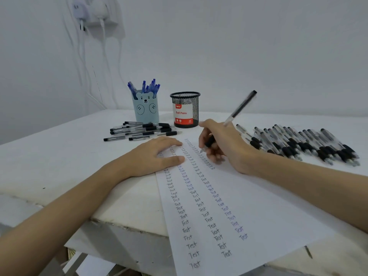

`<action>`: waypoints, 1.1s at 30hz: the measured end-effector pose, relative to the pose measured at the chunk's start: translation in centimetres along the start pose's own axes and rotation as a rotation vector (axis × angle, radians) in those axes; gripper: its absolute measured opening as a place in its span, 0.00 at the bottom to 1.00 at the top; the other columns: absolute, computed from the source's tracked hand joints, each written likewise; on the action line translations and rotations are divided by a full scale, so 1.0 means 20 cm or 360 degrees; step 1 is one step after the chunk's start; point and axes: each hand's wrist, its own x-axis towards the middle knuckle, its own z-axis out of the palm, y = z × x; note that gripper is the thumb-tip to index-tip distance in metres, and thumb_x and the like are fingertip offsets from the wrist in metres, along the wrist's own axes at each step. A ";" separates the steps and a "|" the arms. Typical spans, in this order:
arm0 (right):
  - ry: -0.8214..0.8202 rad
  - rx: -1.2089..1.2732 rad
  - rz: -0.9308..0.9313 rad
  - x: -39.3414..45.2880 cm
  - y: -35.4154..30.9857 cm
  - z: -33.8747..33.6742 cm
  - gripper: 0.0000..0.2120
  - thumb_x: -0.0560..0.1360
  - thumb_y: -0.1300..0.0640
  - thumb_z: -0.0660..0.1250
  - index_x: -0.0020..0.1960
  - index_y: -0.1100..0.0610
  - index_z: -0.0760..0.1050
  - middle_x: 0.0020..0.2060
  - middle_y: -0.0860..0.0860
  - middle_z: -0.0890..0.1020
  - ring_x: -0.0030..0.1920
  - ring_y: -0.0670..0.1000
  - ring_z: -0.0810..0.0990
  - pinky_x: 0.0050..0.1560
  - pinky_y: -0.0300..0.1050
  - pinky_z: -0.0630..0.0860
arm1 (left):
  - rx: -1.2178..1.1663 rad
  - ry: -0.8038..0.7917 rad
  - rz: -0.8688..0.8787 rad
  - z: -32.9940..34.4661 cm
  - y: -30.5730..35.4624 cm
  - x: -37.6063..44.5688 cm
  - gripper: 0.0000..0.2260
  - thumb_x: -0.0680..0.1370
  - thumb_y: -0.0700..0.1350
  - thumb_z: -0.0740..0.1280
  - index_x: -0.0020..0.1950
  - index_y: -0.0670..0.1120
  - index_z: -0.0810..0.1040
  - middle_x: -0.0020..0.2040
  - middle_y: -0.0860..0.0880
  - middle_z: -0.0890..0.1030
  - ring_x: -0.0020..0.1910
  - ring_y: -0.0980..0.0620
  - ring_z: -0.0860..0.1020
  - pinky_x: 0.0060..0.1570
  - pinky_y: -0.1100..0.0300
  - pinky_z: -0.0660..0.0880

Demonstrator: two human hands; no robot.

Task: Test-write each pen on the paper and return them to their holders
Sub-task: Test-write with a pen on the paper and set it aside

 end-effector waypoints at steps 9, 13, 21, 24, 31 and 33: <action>0.0061 -0.0319 -0.0144 -0.04 0.02 0.00 0.20 0.75 0.58 0.67 0.25 0.63 0.71 0.15 0.50 0.72 0.14 0.46 0.65 0.17 0.32 0.59 | 0.0023 -0.0019 0.0019 0.00 -0.01 0.01 0.33 0.66 0.72 0.57 0.68 0.61 0.67 0.68 0.61 0.67 0.66 0.63 0.63 0.65 0.63 0.58; 0.0126 -0.0410 -0.0154 -0.04 0.03 -0.01 0.21 0.71 0.65 0.66 0.21 0.59 0.66 0.16 0.50 0.74 0.15 0.46 0.70 0.17 0.32 0.63 | 0.0026 -0.0017 0.0026 0.00 -0.01 0.01 0.34 0.65 0.73 0.56 0.68 0.61 0.68 0.68 0.61 0.68 0.66 0.62 0.64 0.65 0.63 0.58; 0.0119 -0.0426 -0.0214 -0.05 0.04 -0.01 0.16 0.69 0.68 0.62 0.27 0.58 0.62 0.12 0.45 0.69 0.14 0.43 0.69 0.16 0.30 0.60 | 0.0017 0.0000 0.0012 0.00 -0.01 0.01 0.35 0.63 0.74 0.55 0.67 0.61 0.69 0.67 0.61 0.69 0.67 0.61 0.66 0.68 0.60 0.60; 0.0097 -0.0427 -0.0244 -0.05 0.04 0.00 0.17 0.69 0.68 0.62 0.26 0.57 0.61 0.12 0.45 0.68 0.14 0.43 0.69 0.16 0.30 0.59 | 0.0013 0.0002 0.0006 0.00 -0.01 0.01 0.35 0.63 0.74 0.55 0.67 0.61 0.69 0.67 0.61 0.69 0.67 0.61 0.65 0.67 0.61 0.59; 0.0058 -0.0468 -0.0278 -0.04 0.05 0.00 0.22 0.68 0.68 0.62 0.19 0.54 0.62 0.12 0.46 0.69 0.14 0.44 0.68 0.17 0.31 0.61 | -0.0013 0.0003 0.0007 0.00 0.01 0.00 0.37 0.62 0.73 0.56 0.68 0.59 0.69 0.66 0.62 0.68 0.65 0.64 0.64 0.64 0.65 0.57; 0.0041 -0.0466 -0.0286 -0.05 0.05 0.00 0.18 0.69 0.68 0.62 0.24 0.56 0.61 0.12 0.45 0.68 0.14 0.43 0.69 0.17 0.30 0.61 | -0.0011 0.0003 0.0011 0.00 0.02 0.00 0.37 0.63 0.72 0.57 0.68 0.58 0.68 0.66 0.62 0.68 0.65 0.64 0.64 0.63 0.66 0.57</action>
